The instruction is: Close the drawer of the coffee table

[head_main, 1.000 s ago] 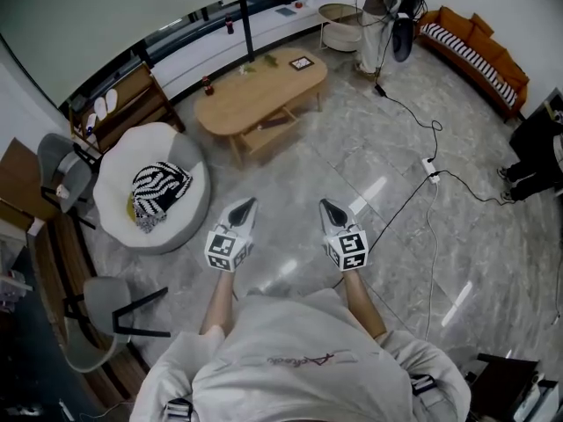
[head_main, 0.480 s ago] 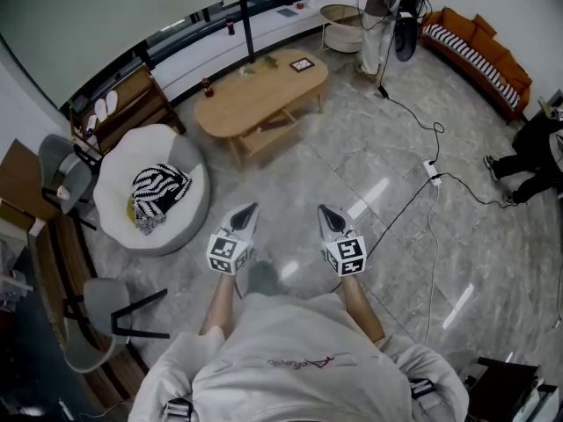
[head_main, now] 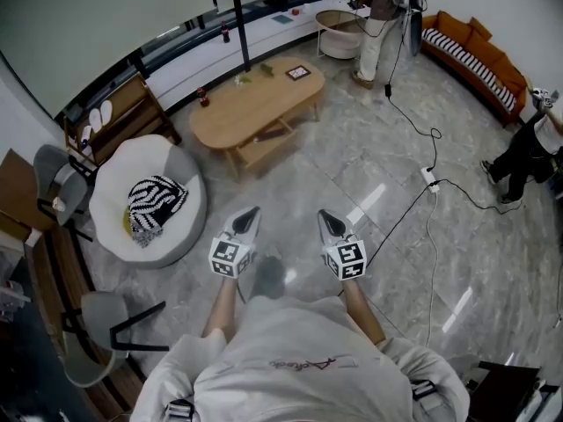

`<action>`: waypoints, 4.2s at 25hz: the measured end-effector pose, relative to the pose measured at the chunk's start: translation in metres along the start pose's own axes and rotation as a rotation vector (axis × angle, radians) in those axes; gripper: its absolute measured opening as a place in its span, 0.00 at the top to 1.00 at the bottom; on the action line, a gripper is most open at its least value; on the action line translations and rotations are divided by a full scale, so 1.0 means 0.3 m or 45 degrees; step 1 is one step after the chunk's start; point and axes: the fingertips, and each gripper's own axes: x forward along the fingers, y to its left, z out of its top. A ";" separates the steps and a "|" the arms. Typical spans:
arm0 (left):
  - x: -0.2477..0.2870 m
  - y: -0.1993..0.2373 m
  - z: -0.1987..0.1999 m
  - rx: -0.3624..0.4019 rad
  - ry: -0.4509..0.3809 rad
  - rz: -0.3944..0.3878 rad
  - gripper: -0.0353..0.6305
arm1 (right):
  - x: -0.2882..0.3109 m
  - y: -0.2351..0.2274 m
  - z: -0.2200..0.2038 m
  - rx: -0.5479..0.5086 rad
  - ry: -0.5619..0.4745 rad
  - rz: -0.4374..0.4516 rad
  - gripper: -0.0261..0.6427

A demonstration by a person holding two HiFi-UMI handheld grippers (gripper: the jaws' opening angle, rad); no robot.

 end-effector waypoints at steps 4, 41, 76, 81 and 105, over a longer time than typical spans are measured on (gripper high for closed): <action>0.077 0.076 0.015 -0.008 -0.010 0.002 0.95 | 0.092 -0.042 0.017 -0.009 0.007 0.007 0.95; 0.840 1.007 0.131 -0.113 -0.019 -0.129 0.95 | 1.157 -0.431 0.300 -0.054 0.112 -0.101 0.95; 1.217 1.077 0.157 -0.050 0.046 -0.126 0.95 | 1.394 -0.747 0.263 0.062 0.069 -0.063 0.95; 1.389 1.093 0.233 -0.020 0.047 -0.119 0.95 | 1.461 -0.914 0.309 0.073 0.051 -0.056 0.95; 2.037 1.123 0.414 0.036 0.068 -0.088 0.95 | 1.677 -1.536 0.407 0.113 -0.004 -0.041 0.95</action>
